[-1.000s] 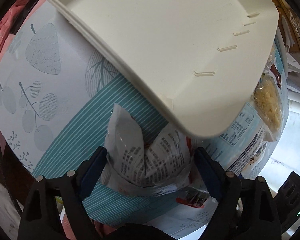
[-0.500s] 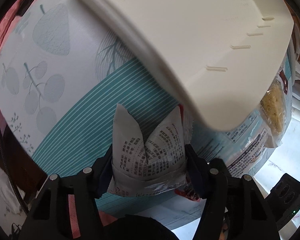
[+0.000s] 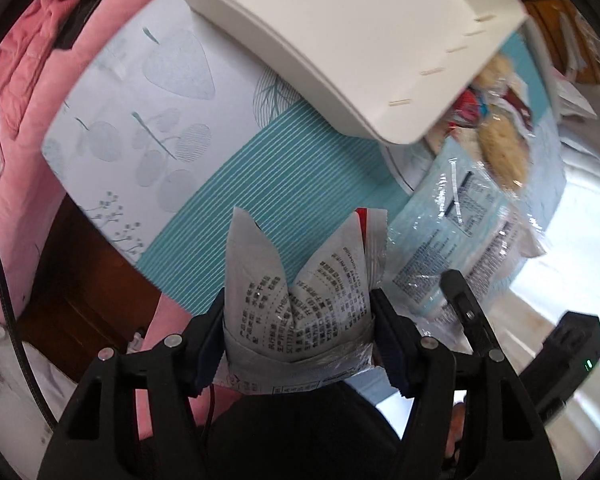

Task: Organize snacks
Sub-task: 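Grasp the white printed snack bag with the left gripper while right grasps bread pack, then lower both held bags into the white tray and open both grippers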

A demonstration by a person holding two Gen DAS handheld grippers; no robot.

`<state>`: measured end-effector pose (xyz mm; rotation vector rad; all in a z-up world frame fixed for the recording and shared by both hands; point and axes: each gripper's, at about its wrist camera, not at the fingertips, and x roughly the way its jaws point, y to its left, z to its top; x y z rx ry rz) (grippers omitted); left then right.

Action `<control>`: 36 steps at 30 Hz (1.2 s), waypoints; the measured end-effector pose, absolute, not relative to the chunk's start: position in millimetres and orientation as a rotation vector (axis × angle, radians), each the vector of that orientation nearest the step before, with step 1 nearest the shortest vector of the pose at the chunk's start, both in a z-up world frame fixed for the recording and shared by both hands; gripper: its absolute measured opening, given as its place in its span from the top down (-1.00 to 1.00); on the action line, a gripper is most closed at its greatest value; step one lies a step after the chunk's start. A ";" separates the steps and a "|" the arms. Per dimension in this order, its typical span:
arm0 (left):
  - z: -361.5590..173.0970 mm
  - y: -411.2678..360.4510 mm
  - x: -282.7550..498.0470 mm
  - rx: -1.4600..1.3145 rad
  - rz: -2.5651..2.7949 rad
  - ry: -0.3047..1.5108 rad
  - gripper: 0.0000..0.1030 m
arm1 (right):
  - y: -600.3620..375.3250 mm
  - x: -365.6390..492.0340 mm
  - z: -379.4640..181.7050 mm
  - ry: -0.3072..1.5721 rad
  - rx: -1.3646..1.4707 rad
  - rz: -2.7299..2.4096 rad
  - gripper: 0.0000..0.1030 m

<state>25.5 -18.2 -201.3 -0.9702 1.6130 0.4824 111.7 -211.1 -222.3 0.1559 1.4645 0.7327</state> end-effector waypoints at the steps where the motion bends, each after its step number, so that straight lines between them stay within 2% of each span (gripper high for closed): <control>1: -192.0 -17.5 23.0 -0.951 0.462 1.608 -0.26 | -209.8 108.2 -219.4 1.462 0.157 0.722 0.40; 6: -145.5 -11.0 1.5 -0.861 0.372 1.584 -0.27 | -210.8 91.0 -205.1 1.449 0.206 0.689 0.40; 15: -93.5 11.3 16.8 -0.696 0.158 1.547 -0.27 | -205.6 71.9 -174.4 1.368 0.329 0.553 0.41; 26: -62.9 57.0 34.7 -0.491 -0.022 1.483 -0.28 | -163.9 49.1 -136.9 1.218 0.467 0.403 0.41; 36: -53.1 104.2 62.8 -0.322 -0.087 1.335 -0.29 | -109.0 43.3 -117.7 1.101 0.537 0.393 0.40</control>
